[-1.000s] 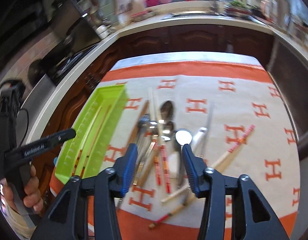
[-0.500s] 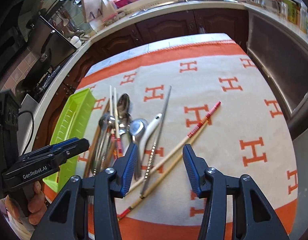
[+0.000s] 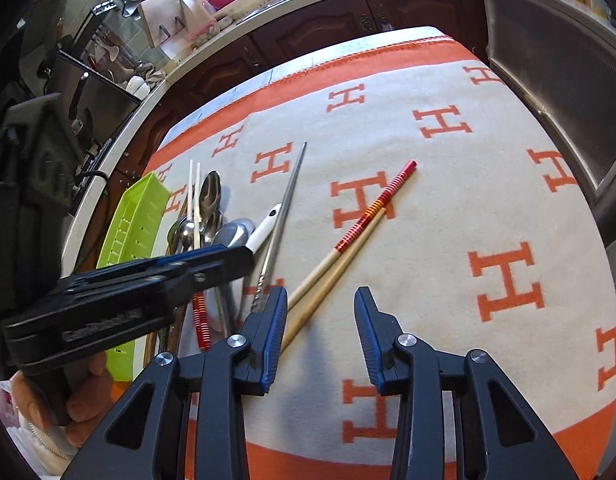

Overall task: Organize utensils
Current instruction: 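Grasp a steel chopstick with left tool while right tool grasps a bamboo chopstick, then place steel chopstick in green tray with left tool while right tool places bamboo chopstick, then open both tools and return them to the remaining utensils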

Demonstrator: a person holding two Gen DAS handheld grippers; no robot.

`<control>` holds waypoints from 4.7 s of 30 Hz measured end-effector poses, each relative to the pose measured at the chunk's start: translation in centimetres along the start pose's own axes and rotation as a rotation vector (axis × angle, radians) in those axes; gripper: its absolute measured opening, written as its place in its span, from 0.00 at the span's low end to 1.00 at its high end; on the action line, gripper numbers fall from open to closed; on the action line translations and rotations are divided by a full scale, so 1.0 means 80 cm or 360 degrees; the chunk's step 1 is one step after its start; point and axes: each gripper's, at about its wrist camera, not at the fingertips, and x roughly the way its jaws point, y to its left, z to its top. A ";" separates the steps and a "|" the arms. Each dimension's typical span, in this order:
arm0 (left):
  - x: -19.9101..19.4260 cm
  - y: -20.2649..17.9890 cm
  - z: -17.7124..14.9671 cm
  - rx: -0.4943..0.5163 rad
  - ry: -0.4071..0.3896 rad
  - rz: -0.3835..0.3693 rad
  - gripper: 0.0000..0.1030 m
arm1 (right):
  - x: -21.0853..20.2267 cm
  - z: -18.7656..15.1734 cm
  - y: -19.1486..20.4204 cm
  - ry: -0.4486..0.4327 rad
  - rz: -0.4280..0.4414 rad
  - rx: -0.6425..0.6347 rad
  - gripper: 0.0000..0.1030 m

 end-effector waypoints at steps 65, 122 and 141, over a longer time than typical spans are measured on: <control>-0.241 0.235 -0.127 -0.0429 -0.0533 0.0306 0.03 | -0.013 -0.024 0.063 0.0029 -0.0224 0.0179 0.05; -0.250 0.305 -0.142 -0.0516 -0.0484 0.0572 0.04 | 0.095 0.037 0.389 0.0288 0.0304 -0.0335 0.19; -0.240 0.249 -0.137 -0.0369 -0.0436 0.0522 0.04 | 0.037 0.010 0.321 0.0164 0.0220 -0.0366 0.24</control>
